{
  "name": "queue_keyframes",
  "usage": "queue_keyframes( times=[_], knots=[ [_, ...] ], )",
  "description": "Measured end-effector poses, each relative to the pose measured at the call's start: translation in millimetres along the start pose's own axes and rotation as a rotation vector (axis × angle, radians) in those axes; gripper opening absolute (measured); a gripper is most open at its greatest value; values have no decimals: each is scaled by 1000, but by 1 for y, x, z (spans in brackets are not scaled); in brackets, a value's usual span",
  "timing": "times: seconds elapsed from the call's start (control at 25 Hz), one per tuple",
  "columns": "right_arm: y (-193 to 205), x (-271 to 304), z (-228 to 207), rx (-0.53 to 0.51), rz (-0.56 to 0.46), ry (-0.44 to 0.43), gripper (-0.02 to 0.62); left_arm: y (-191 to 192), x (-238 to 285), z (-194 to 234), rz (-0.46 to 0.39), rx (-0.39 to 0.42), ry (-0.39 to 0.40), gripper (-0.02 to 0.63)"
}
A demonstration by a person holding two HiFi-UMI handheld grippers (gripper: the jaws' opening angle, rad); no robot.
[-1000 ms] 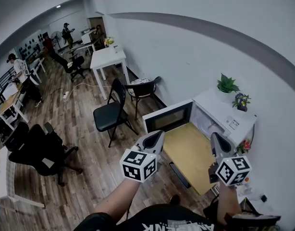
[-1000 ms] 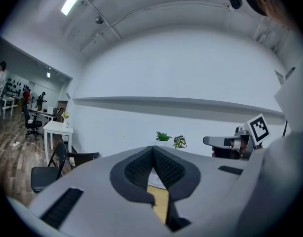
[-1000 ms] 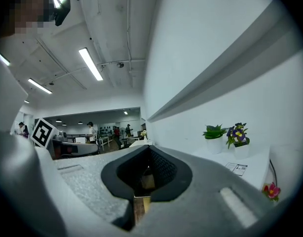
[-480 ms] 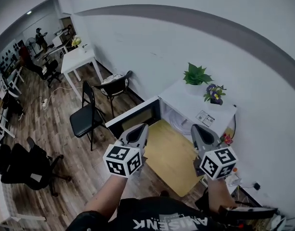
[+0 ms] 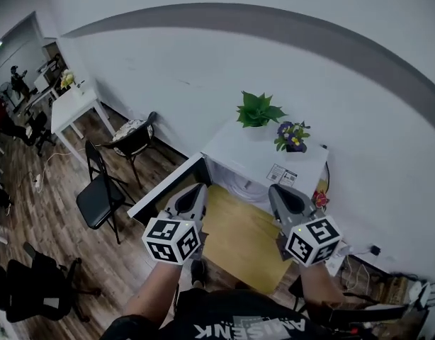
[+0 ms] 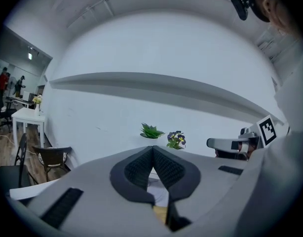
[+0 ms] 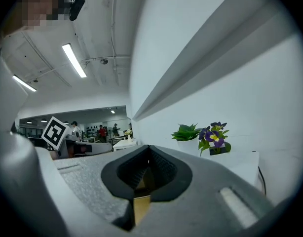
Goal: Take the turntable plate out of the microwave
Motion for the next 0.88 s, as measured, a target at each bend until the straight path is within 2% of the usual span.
queue_keyframes(
  times=[0.16,0.4,0.64,0.88],
  knots=[
    [-5,16,3,-11,-17,93,3,-7,26,23,21,4,96,3],
    [-3,44,8,33,-53,225,3,-20,60,57,56,27,231,3],
    [10,55,5,68,-77,356,3,-14,84,74,112,48,386,3],
    [27,55,7,108,-90,403,17,5,99,78,156,45,461,3]
  ],
)
Point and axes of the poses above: the fingertips, and each gripper's own axes: x forward along the fingers, z to its left, y out of its underside, the point moved 6 cm from there along -x, backward along the fingers, and after that the axes turned 4 degrees about -x, right-handed, at the moved point
